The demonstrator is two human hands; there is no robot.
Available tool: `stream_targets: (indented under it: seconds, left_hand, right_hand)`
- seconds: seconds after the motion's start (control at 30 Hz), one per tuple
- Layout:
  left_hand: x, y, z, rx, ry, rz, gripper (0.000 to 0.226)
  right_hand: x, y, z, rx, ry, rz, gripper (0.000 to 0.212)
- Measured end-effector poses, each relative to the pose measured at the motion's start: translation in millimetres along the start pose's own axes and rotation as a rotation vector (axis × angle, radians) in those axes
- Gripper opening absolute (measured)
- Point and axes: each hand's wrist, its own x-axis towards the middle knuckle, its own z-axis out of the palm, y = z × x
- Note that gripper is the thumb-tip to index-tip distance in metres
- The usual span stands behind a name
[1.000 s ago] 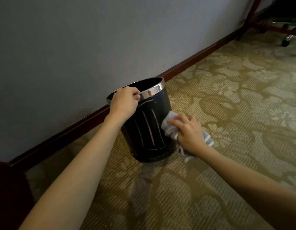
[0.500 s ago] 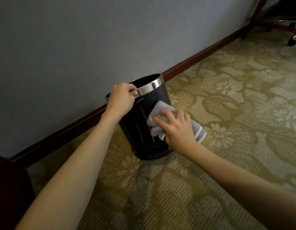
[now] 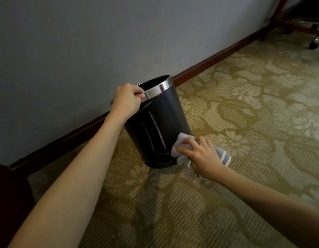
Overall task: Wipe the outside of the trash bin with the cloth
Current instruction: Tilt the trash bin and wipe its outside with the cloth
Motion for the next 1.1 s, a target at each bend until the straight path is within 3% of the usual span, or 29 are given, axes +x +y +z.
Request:
stream_targets:
  seconds: [0.27, 0.47, 0.67, 0.9, 1.0, 1.1]
  left_hand:
    - [-8, 14, 1, 0.057, -0.005, 0.035, 0.011]
    - [-4, 13, -7, 0.085, -0.063, 0.012, 0.012]
    - [-4, 11, -5, 0.043, -0.037, 0.007, 0.010]
    - [-5, 14, 0, 0.020, -0.055, 0.010, 0.011]
    - [-6, 16, 1, 0.003, -0.066, 0.004, 0.011]
    - [-8, 19, 2, -0.010, -0.070, 0.004, 0.011]
  right_hand:
    - [75, -14, -62, 0.182, 0.333, 0.175, 0.046]
    - [79, -37, -58, 0.039, 0.414, 0.152, 0.048]
    - [53, -34, -27, -0.163, 0.317, -0.080, 0.061]
    - [-6, -18, 19, -0.139, 0.072, -0.253, 0.048]
    - [-19, -9, 23, -0.131, -0.051, -0.288, 0.048]
    - [-13, -8, 16, -0.077, -0.057, -0.238, 0.041]
